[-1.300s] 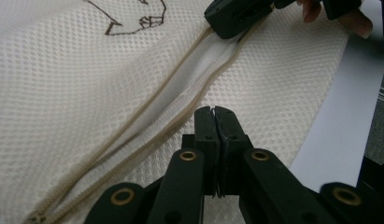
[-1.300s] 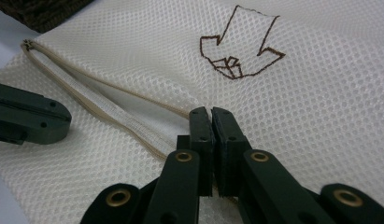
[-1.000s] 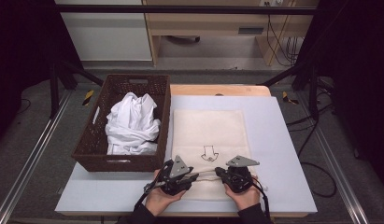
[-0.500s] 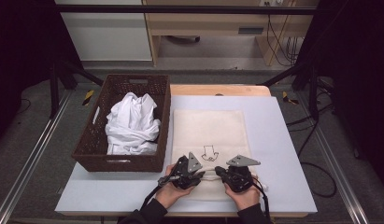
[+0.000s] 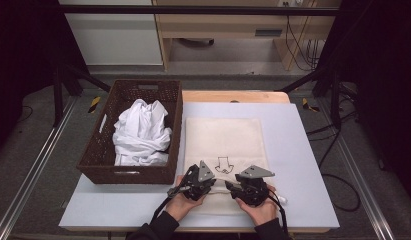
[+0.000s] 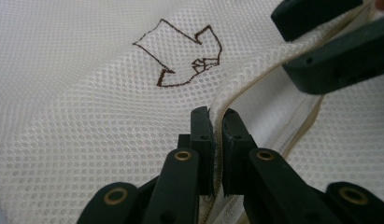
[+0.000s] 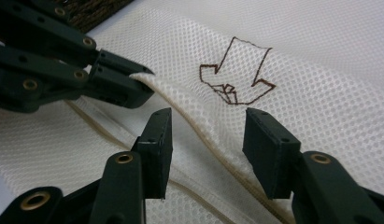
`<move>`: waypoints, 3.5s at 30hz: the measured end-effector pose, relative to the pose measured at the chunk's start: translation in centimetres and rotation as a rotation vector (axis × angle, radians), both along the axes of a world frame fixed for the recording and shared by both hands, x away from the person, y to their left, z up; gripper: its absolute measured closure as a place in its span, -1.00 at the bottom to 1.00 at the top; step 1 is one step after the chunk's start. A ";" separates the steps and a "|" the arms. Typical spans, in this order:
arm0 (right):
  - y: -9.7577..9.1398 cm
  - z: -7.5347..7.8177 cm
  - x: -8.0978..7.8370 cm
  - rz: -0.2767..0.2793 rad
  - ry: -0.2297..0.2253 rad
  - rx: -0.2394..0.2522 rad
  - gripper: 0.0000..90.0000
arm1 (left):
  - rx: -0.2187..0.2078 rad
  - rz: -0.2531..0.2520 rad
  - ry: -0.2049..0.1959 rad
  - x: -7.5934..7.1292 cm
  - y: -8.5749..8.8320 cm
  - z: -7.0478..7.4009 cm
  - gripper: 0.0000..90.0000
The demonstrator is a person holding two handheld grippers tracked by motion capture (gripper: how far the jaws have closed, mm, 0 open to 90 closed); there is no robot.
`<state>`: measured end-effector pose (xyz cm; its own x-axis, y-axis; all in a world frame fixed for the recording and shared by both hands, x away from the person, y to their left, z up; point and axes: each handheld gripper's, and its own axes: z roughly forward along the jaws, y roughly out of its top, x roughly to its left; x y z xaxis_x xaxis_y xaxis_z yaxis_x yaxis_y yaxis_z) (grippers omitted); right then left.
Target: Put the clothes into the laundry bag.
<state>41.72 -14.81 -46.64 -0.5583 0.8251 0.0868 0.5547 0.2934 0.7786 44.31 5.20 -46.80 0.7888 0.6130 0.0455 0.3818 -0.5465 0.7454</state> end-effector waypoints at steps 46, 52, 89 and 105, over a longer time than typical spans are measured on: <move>-0.4 4.2 0.9 -0.037 -0.079 0.103 0.94 | -0.019 -0.040 0.062 -5.3 6.0 -1.3 0.99; -0.5 5.3 0.7 -0.041 -0.140 0.129 0.94 | -0.011 -0.038 0.050 -5.4 5.8 -1.3 0.99; -1.1 4.5 0.8 -0.055 -0.100 0.128 0.94 | -0.205 0.087 -0.168 -2.1 12.6 11.8 -0.17; -1.0 4.3 0.9 -0.051 -0.094 0.119 0.94 | -0.132 0.216 -0.164 5.6 17.5 13.3 -0.52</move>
<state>42.62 -15.81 -42.39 -0.5264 0.8394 0.1352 0.4895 0.1692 0.8554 49.92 22.67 -33.47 0.6282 0.7749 0.0704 0.3469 -0.3599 0.8661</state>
